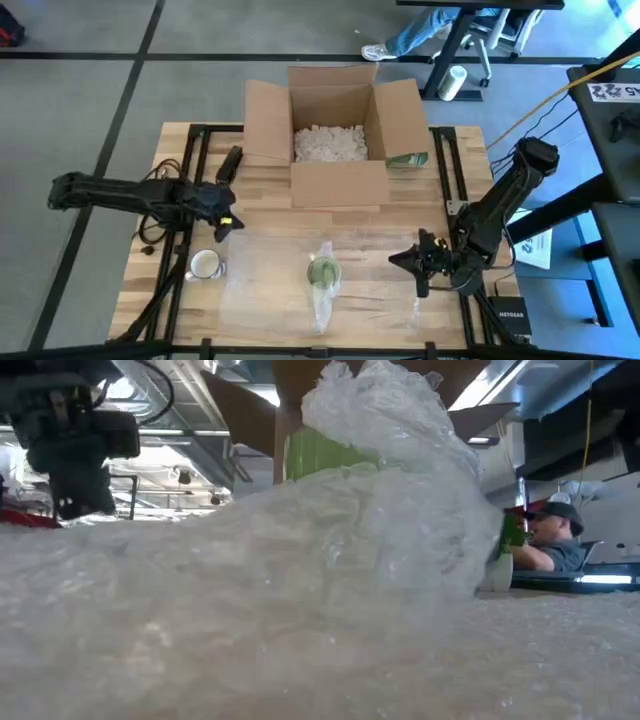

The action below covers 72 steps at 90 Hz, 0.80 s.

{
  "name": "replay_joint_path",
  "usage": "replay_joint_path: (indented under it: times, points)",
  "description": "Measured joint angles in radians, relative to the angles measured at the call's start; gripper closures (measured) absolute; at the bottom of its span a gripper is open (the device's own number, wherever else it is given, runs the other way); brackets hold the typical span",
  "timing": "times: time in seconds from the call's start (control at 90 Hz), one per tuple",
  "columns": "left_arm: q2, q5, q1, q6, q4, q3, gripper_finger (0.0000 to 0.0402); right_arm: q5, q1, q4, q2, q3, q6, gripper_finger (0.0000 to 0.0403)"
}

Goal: Wrap mug
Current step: Wrap the green mug with bubble wrap

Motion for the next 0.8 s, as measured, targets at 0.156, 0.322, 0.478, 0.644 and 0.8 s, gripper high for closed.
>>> replay_joint_path:
  times: [0.156, 0.322, 0.478, 0.644, 0.8]
  points:
    - [0.003, 0.000, 0.000, -0.094, -0.123, 0.030, 0.0389, -0.001, 0.000, 0.038, 0.000, 0.000, -0.001, 0.0403]
    - [0.003, 0.000, 0.000, -0.166, -0.183, 0.030, 0.0346, -0.016, 0.000, 0.087, 0.001, 0.000, -0.023, 0.0403]
    - [0.003, 0.036, 0.000, -0.162, -0.144, 0.030, 0.0310, -0.018, 0.000, 0.112, 0.001, 0.000, -0.066, 0.0403]
    - [0.003, 0.144, 0.000, -0.228, -0.159, 0.030, 0.0295, -0.032, 0.000, 0.112, 0.001, 0.000, -0.080, 0.0403]
    - [0.004, 0.146, 0.000, -0.248, -0.180, 0.030, 0.0294, -0.038, 0.000, 0.113, 0.001, 0.000, -0.088, 0.0403]
